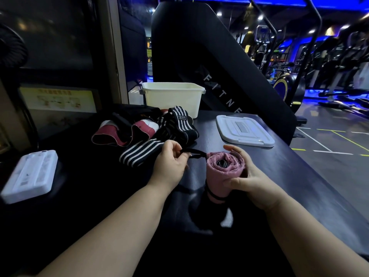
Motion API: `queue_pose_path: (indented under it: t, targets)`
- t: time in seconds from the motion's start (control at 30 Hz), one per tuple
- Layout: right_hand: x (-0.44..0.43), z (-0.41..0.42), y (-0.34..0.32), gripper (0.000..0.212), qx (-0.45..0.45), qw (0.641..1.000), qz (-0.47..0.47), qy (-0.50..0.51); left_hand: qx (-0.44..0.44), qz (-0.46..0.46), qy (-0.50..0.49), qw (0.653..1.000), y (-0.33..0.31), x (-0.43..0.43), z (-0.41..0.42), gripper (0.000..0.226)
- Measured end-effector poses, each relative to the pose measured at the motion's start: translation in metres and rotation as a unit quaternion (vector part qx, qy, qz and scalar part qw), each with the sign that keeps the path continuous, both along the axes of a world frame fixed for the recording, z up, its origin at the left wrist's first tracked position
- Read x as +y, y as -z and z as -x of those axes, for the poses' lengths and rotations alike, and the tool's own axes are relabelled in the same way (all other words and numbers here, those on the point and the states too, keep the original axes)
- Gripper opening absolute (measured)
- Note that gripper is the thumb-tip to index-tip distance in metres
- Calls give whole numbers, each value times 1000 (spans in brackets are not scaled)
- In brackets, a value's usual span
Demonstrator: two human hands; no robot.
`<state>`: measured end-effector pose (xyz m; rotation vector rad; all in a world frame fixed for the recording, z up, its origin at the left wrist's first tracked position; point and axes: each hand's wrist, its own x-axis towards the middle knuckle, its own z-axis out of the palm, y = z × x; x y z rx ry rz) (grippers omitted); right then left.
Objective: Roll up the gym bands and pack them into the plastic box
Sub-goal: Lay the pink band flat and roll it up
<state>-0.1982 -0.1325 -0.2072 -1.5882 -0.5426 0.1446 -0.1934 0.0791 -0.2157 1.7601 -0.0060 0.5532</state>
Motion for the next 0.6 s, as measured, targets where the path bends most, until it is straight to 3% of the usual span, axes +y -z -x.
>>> queue_pose_path:
  t: [0.2,0.4,0.5,0.6]
  targets:
    - [0,-1,0,95,-12,1000,14,17,-13,-51,-69,996,1,-2,-1,24]
    - [1,0,1,92,-30,998,28,47,-15,-83,39,996,-1,-4,7,32]
    - [1,0,0,91,-33,998,23,51,-5,8,133,991,-6,-5,12,22]
    - [0,0,1,91,-32,998,23,48,-1,72,162,984,-10,-2,16,13]
